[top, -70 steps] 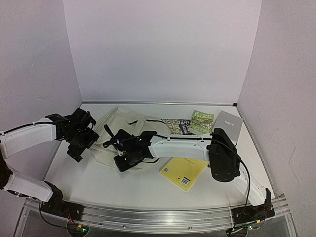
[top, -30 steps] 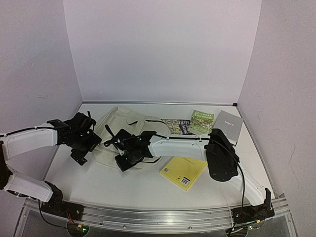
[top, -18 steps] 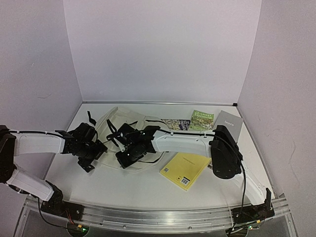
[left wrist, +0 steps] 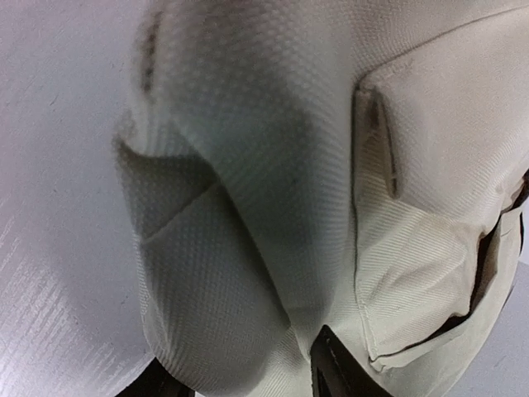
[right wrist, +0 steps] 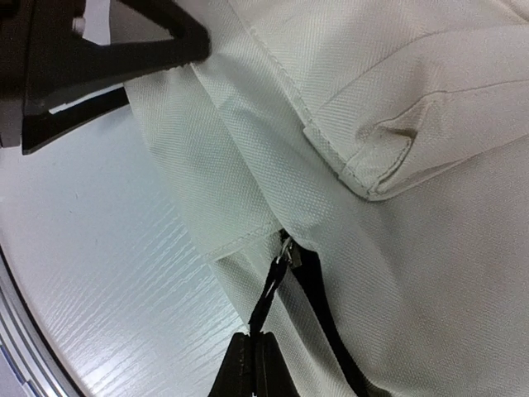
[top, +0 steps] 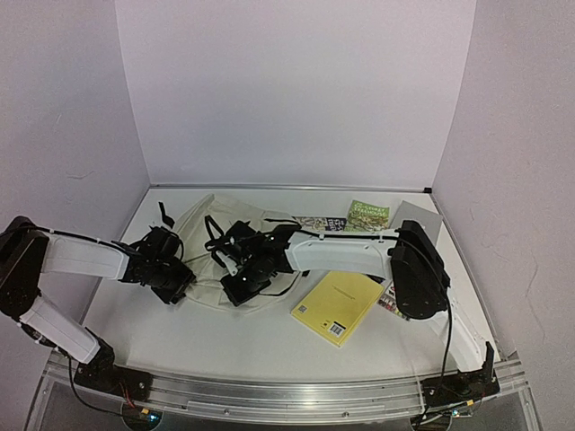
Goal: Pack the student bag
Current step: Unzip the student bag at the center of the board.
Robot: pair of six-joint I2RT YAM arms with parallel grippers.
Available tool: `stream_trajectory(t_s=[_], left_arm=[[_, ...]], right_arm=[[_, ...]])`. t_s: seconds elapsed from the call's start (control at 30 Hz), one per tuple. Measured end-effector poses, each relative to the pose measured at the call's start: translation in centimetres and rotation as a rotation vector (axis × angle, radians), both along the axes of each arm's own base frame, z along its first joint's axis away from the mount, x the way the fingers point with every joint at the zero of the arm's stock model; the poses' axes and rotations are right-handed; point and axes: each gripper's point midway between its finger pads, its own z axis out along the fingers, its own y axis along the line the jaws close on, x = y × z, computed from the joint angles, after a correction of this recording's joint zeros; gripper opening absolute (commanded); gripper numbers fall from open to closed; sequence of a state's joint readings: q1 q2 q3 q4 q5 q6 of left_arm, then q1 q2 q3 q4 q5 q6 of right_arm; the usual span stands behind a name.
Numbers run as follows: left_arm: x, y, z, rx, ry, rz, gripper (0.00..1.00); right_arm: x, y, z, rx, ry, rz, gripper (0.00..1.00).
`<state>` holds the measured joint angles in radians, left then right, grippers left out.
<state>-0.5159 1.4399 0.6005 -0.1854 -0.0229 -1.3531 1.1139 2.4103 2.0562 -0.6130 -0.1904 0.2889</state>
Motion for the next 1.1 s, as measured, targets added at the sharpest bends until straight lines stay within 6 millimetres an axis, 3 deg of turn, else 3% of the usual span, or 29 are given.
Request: stream_trajectory(t_s=[0.2, 0.47, 0.8, 1.0, 1.1], left_arm=[[0.0, 0.4, 0.2, 0.021, 0.015, 0.015, 0.16], [-0.2, 1.8, 0.4, 0.042, 0.053, 0.028, 0.13], [0.5, 5.3, 1.3, 0.095, 0.093, 0.025, 0.15], [2.2, 7.1, 1.9, 0.072, 0.11, -0.026, 0.21], [3.7, 7.8, 1.8, 0.056, 0.117, -0.075, 0.35]], right_arm=[[0.4, -0.9, 0.4, -0.003, -0.002, -0.012, 0.0], [0.1, -3.0, 0.3, -0.019, 0.002, -0.005, 0.0], [-2.3, -7.5, 0.6, -0.05, 0.017, 0.073, 0.0], [-4.0, -6.0, 1.4, 0.036, 0.057, 0.136, 0.0], [-4.7, -4.7, 2.3, 0.08, 0.053, 0.163, 0.0]])
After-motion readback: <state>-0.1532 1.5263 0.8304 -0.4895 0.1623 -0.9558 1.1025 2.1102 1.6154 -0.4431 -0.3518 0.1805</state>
